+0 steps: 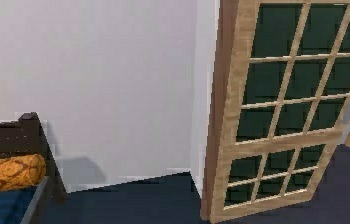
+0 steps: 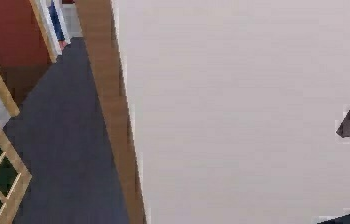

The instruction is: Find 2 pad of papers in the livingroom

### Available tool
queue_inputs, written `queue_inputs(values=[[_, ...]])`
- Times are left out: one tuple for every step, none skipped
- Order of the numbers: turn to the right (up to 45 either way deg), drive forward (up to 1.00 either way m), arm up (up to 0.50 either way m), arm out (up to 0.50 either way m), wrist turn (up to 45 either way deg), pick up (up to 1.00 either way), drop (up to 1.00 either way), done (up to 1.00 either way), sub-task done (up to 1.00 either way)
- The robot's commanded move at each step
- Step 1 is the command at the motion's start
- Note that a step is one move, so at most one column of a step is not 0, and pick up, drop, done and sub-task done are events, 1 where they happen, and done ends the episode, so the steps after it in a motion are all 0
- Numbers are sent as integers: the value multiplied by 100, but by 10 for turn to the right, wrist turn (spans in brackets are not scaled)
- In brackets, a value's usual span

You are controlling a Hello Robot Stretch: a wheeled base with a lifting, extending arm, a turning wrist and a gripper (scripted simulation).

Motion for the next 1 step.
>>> queue_inputs(values=[[180, 0, 0, 0, 0, 0, 0, 0, 0]])
